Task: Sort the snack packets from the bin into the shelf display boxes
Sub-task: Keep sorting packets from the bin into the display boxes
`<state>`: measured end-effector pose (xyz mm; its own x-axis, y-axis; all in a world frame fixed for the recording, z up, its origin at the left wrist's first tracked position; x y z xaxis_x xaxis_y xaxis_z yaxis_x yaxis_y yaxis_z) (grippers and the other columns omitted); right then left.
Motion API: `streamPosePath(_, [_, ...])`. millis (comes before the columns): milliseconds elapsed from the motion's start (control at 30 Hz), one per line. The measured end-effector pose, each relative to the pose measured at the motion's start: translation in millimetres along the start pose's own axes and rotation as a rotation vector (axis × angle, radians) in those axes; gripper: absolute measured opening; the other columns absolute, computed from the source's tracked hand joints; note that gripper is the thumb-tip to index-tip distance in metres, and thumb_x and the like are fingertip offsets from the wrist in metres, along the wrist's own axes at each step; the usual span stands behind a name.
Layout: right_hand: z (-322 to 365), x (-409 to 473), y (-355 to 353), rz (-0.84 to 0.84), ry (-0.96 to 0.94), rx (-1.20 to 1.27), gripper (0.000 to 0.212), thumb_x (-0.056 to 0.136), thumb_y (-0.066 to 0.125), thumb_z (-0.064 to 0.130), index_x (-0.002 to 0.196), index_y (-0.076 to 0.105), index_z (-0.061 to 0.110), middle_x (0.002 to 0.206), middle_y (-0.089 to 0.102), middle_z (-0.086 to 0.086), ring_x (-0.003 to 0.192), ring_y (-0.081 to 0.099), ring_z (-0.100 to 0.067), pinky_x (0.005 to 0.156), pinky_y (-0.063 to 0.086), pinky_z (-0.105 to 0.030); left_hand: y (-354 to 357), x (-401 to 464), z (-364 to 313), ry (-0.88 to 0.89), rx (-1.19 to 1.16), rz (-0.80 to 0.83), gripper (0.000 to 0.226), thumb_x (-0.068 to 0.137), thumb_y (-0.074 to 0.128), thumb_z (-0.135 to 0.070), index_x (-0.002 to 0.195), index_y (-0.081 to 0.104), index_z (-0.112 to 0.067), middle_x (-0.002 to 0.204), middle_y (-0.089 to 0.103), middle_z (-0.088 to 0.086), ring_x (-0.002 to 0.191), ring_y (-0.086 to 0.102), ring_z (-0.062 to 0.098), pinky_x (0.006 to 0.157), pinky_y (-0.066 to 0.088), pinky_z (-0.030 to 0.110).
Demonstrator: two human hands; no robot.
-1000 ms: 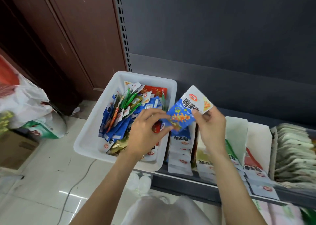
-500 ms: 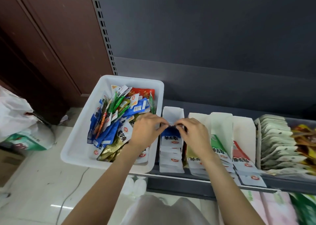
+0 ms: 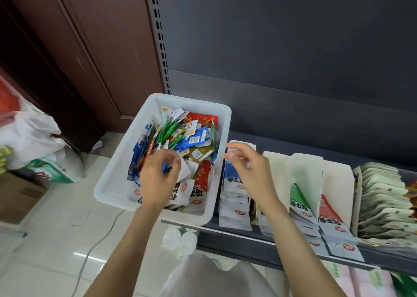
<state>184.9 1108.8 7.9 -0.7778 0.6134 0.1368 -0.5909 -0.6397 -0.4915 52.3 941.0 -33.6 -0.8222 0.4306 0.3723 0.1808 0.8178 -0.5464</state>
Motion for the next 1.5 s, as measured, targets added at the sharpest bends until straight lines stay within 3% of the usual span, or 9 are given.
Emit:
streamPosePath(167, [5,23,86,0.34,-0.189,-0.485,0.024,0.093,0.057,0.025,0.116,0.061,0.016,0.103,0.069,-0.001,0.09,0.066,-0.016,0.079,0.055,-0.033,-12,-7,47,-0.17,0.352,0.301,0.026,0.079,0.073,-0.028,0.102,0.067,-0.02,0.1,0.065,0.002,0.095,0.055,0.027,0.078,0.048,0.037])
streamPosePath(300, [3,33,121,0.401,-0.149,-0.783,0.03,0.097,0.051,0.031,0.118,0.046,0.01,0.092,0.064,-0.008,0.082,0.063,-0.026,0.066,0.047,-0.034,-9,-5,43,-0.22,0.488,0.508,0.046,0.079,0.067,-0.045,0.122,0.056,-0.033,0.121,0.055,-0.003,0.113,0.048,0.021,0.089,0.045,0.035])
streamPosePath(467, [6,41,116,0.341,0.054,-0.477,0.025,0.093,0.057,0.017,0.117,0.049,0.016,0.091,0.066,-0.001,0.079,0.065,-0.018,0.072,0.053,-0.034,-7,1,36,-0.152,0.523,0.519,0.067,0.074,0.066,-0.061,0.132,0.046,-0.035,0.128,0.049,-0.006,0.121,0.044,0.019,0.095,0.043,0.035])
streamPosePath(633, [30,41,71,0.337,0.421,0.431,0.02,0.095,0.052,0.009,0.108,0.065,0.001,0.084,0.07,-0.008,0.067,0.069,-0.013,0.061,0.056,-0.022,-4,2,31,0.029,0.217,0.267,0.02,0.088,0.064,-0.032,0.105,0.067,-0.022,0.09,0.07,-0.004,0.077,0.065,0.013,0.064,0.056,0.035])
streamPosePath(867, [21,45,27,0.13,0.425,0.466,0.027,0.095,0.056,0.021,0.118,0.06,0.008,0.082,0.064,0.0,0.066,0.063,-0.007,0.052,0.048,-0.019,-9,13,-5,-0.496,-0.492,0.27,0.018,0.089,0.063,-0.024,0.084,0.068,-0.008,0.085,0.073,0.01,0.08,0.07,0.027,0.079,0.056,0.05])
streamPosePath(1000, [18,36,21,0.213,0.395,0.389,0.03,0.091,0.062,0.028,0.117,0.06,0.014,0.099,0.068,0.0,0.078,0.065,-0.006,0.055,0.05,-0.02,-9,14,-25,-0.386,-0.452,0.392,0.02,0.087,0.065,-0.022,0.083,0.069,-0.002,0.08,0.072,0.013,0.077,0.07,0.029,0.078,0.055,0.049])
streamPosePath(1167, [11,13,-27,0.195,0.249,0.23,0.012,0.088,0.065,0.022,0.091,0.064,0.01,0.071,0.064,0.008,0.048,0.048,-0.002,0.042,0.038,-0.018,7,17,-60,-0.122,-0.367,0.574,0.01,0.082,0.071,-0.023,0.079,0.073,-0.013,0.076,0.072,0.005,0.072,0.069,0.026,0.067,0.055,0.049])
streamPosePath(1333, [-20,-36,-104,-0.174,0.286,0.281,0.006,0.088,0.064,0.016,0.091,0.065,0.011,0.073,0.067,0.005,0.054,0.051,-0.007,0.044,0.041,-0.021,56,7,-107,0.007,-0.457,0.676,0.014,0.081,0.072,-0.019,0.087,0.072,-0.031,0.081,0.073,-0.014,0.076,0.069,0.005,0.071,0.056,0.024])
streamPosePath(1500, [-37,-92,-139,-0.412,0.221,0.054,0.006,0.091,0.062,0.029,0.091,0.064,0.023,0.081,0.07,0.01,0.068,0.068,-0.019,0.058,0.057,-0.035,105,-14,-117,0.369,-0.131,0.606,0.01,0.083,0.071,-0.03,0.091,0.074,-0.026,0.086,0.072,-0.013,0.08,0.065,0.004,0.074,0.054,0.026])
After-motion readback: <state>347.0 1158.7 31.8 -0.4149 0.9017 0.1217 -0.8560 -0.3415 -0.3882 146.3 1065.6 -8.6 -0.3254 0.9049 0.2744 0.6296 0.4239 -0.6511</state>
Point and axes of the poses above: each hand's wrist, its own x-axis towards the middle knuckle, its own y-axis out of the palm, z = x × y, the point moved 2 cm from there along x, towards the middle knuckle
